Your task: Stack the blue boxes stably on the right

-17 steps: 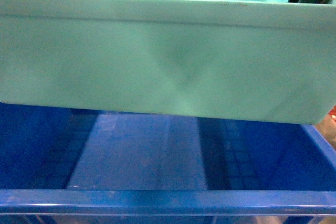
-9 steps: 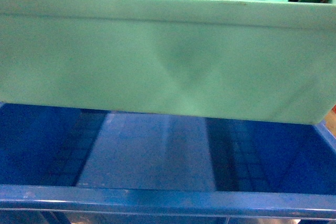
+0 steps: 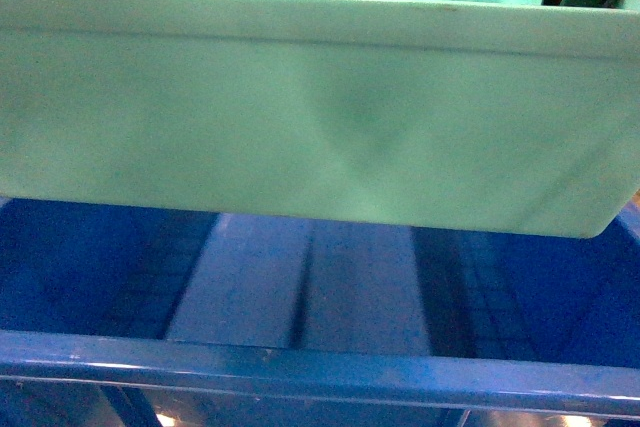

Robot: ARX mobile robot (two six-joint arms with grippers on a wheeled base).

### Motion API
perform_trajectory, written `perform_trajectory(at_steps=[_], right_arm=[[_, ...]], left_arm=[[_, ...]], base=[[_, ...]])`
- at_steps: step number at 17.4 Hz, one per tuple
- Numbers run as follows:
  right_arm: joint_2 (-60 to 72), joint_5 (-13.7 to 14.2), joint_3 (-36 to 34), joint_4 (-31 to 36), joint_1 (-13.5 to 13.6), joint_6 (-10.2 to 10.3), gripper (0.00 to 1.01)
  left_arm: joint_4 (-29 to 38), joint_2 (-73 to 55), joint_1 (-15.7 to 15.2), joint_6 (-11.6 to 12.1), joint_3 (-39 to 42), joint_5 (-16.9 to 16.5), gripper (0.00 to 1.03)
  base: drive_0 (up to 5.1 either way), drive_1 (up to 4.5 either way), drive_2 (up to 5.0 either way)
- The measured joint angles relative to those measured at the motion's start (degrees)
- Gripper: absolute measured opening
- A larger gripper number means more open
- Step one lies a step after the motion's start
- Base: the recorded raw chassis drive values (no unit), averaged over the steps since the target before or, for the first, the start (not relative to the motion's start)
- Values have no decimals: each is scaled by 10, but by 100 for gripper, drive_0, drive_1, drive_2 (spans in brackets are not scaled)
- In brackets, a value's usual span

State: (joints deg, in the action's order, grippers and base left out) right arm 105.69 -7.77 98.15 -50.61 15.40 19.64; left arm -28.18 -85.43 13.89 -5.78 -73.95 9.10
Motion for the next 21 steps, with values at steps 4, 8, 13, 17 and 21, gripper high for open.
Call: perform_trajectory(at_steps=[4,8,13,17,21], right_arm=[[0,1,0,-2,-2,0,8],[0,1,0,-1,-1,0,8],[0,1,0,-1,-2,0,8],[0,1,0,0,-1,0,8],[0,1,0,-4,-2,0,8]], left_arm=[[2,0,1,0,0,-1,2],[2,0,0,0,0,0,2],[2,0,0,0,0,-1,2],[3,0,0,0,0,-1,2],[0,1,0,0,-1,-1,2]], base=[[0,0,0],[0,0,0],[0,0,0],[0,0,0],[0,0,0]])
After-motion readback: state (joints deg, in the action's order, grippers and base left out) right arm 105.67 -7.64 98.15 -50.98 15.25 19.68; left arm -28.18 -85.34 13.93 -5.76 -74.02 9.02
